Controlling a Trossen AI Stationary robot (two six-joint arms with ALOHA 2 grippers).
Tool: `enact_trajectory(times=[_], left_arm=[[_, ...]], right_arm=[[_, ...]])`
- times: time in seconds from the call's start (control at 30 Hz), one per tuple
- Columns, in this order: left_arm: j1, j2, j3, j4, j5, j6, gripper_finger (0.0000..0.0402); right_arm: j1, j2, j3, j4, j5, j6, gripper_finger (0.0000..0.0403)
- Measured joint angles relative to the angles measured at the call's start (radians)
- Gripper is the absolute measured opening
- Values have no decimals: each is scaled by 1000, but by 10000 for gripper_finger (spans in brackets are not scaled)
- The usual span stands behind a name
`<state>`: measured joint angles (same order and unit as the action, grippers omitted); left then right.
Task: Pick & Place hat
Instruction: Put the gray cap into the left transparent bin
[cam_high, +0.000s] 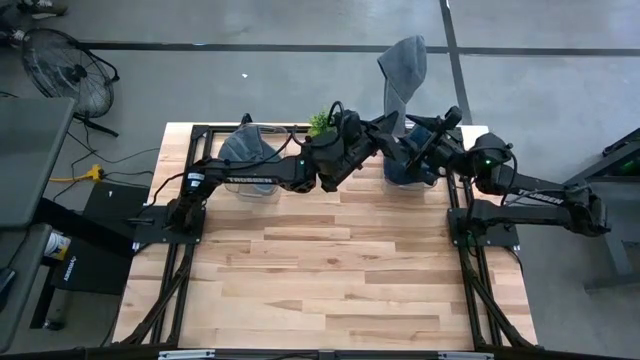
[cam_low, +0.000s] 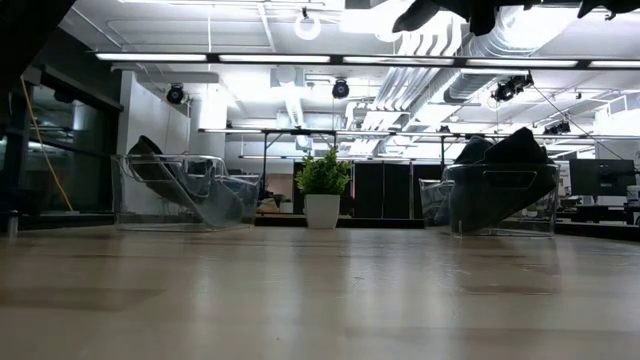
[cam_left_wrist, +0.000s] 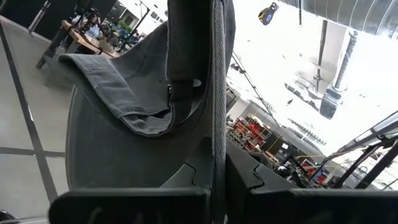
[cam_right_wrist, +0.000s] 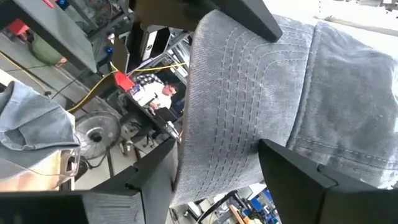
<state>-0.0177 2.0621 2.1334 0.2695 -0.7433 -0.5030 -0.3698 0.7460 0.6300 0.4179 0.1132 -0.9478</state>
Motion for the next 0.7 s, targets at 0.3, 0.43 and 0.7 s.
enact_trajectory(times=[0.3, 0.43, 0.7], left_arm=[[0, 0, 0, -6, 27, -7, 6], [0, 0, 0, -9, 47, -10, 10], [0, 0, 0, -14, 50, -25, 7]], right_arm=[[1, -1, 0, 13, 31, 32, 220], [1, -2, 0, 14, 69, 79, 211], [0, -2, 0, 12, 85, 137, 143]])
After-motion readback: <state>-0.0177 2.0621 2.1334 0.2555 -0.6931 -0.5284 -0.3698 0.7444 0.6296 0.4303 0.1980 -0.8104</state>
